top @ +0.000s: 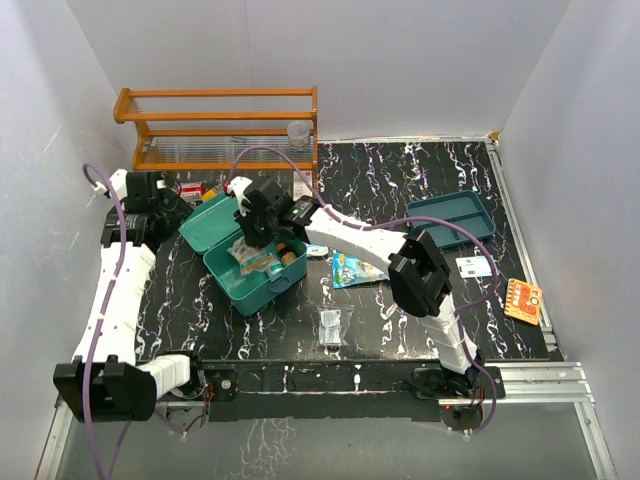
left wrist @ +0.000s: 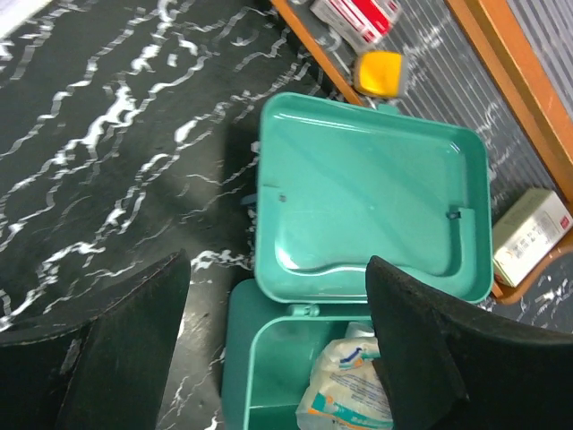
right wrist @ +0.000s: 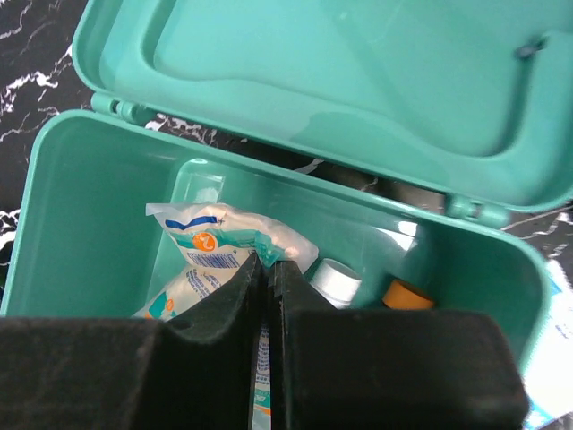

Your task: Organize the medicine kit

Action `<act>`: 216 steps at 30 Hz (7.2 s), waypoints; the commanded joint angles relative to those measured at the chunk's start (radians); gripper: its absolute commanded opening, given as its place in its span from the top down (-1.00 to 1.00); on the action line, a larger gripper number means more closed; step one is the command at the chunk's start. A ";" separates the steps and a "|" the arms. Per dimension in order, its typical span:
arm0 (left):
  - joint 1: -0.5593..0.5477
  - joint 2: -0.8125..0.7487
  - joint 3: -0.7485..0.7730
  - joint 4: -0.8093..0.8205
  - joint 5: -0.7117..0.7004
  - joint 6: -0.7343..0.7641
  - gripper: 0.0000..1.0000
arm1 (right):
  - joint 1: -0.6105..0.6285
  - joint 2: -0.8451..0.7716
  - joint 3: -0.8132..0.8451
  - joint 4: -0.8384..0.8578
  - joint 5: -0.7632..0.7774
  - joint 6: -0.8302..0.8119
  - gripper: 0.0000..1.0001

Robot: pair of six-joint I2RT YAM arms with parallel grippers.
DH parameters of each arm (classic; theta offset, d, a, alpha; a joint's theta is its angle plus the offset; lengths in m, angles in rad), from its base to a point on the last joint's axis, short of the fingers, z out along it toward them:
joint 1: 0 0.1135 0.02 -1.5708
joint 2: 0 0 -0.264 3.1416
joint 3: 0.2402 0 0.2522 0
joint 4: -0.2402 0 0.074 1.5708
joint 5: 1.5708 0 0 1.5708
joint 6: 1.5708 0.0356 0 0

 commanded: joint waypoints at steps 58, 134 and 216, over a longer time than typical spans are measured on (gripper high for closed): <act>0.006 0.041 -0.025 0.271 0.296 0.232 -0.64 | -0.253 -0.534 -0.638 0.025 0.512 0.391 -0.34; 0.015 -0.095 -0.305 0.191 0.348 0.181 0.01 | -0.028 -0.763 -0.977 -0.071 0.384 0.350 1.00; 0.015 -0.121 0.100 -0.141 0.347 0.232 -0.35 | 0.040 -0.048 -0.025 -0.099 0.148 0.221 0.11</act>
